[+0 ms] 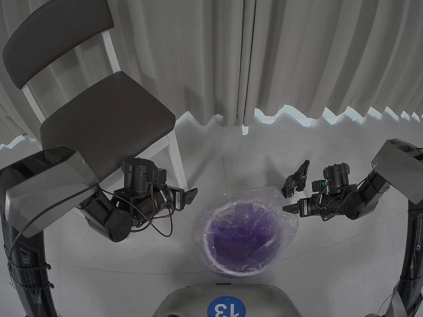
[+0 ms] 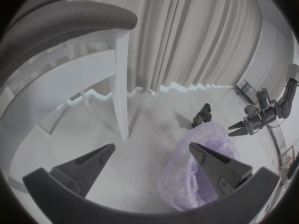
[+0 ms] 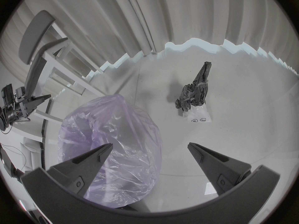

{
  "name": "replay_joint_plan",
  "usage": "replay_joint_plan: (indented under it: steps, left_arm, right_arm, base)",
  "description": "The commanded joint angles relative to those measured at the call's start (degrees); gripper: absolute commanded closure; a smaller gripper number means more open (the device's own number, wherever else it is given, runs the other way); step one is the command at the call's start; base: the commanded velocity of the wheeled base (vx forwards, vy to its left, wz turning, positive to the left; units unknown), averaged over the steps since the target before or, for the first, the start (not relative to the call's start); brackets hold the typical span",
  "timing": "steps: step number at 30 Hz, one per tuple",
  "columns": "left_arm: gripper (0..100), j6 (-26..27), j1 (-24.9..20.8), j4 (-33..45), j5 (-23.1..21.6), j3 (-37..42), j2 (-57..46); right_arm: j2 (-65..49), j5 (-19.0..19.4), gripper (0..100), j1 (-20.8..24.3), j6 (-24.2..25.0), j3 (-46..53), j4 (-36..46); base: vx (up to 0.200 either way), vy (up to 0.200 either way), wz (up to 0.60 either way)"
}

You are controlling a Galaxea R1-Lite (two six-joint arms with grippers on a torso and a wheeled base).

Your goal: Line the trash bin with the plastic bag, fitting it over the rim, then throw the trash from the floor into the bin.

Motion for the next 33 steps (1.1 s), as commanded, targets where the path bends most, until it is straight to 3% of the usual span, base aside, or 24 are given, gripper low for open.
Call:
replay_joint_plan:
  steps: [1,10,17,23,29,33]
  left_arm:
    - [0,0.01,0.07,-0.57,0.03,1.95,-0.37]
    - [0,0.01,0.07,-0.57,0.03,2.39,-0.90]
    - [0,-0.08,-0.10,-0.66,0.03,2.74,-1.25]
    - [0,-1.04,-0.10,-0.75,0.12,3.09,-1.25]
    - [0,-1.31,-0.10,-0.84,0.03,4.14,-1.25]
    - [0,-1.13,-0.37,-4.79,0.03,6.08,-0.64]
  right_arm:
    - [4.13,-0.32,0,0.23,-1.04,-2.78,0.17]
    - [11.52,-0.32,0,0.58,-1.30,-18.07,9.93]
    - [17.32,-0.40,0,2.87,-2.09,-35.47,24.60]
    - [20.74,-1.81,0,4.36,-2.18,-44.70,28.47]
    - [20.48,-1.81,0,4.72,-1.74,-47.60,30.67]
    - [15.47,-1.81,0,2.08,-1.57,-42.94,30.14]
  base:
    - [0.000,0.000,0.00]
    - [0.000,0.000,0.00]
    - [0.000,0.000,0.00]
    - [0.000,0.000,0.00]
    - [0.000,0.000,0.00]
    - [0.000,0.000,0.00]
